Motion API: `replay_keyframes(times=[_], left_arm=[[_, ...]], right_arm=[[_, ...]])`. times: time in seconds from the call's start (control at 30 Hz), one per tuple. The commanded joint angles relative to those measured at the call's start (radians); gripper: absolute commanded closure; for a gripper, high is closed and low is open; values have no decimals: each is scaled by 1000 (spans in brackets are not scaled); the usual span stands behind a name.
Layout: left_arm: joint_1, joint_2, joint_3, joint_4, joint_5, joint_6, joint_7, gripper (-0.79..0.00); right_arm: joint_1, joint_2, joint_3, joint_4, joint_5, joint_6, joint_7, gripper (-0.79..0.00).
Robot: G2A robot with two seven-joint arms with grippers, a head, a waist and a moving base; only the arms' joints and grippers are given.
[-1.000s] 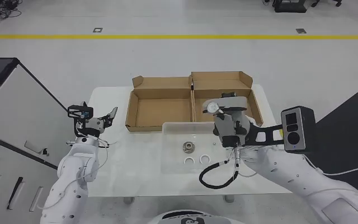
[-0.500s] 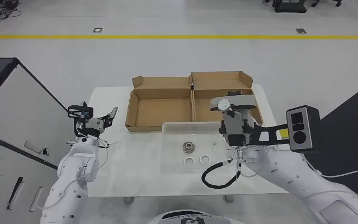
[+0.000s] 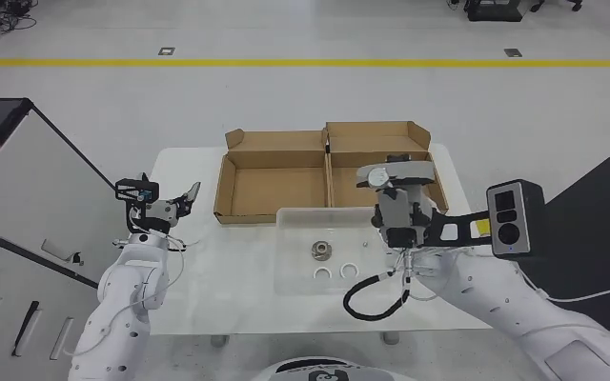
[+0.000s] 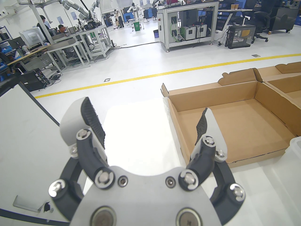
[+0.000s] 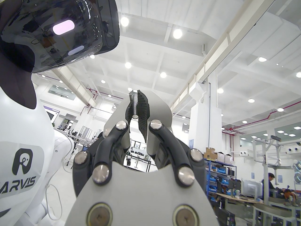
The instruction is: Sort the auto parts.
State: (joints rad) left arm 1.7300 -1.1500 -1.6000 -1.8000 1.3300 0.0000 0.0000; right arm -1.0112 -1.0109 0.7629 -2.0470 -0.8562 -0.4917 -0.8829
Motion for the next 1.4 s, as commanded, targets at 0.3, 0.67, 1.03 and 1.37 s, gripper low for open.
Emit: replay_keyframes(times=[0.3, 0.67, 1.03, 1.37], left_arm=[[0, 0, 0, 0, 0, 0, 0, -785], [0, 0, 0, 0, 0, 0, 0, -785], [0, 0, 0, 0, 0, 0, 0, -785], [0, 0, 0, 0, 0, 0, 0, -785]], right_arm=[[-153, 57, 335, 105, -22, -139, 160, 0], [-92, 91, 572, 308, -11, -347, 443, 0], [176, 68, 461, 516, -128, -451, 668, 0], [316, 51, 323, 644, -524, -472, 803, 0]])
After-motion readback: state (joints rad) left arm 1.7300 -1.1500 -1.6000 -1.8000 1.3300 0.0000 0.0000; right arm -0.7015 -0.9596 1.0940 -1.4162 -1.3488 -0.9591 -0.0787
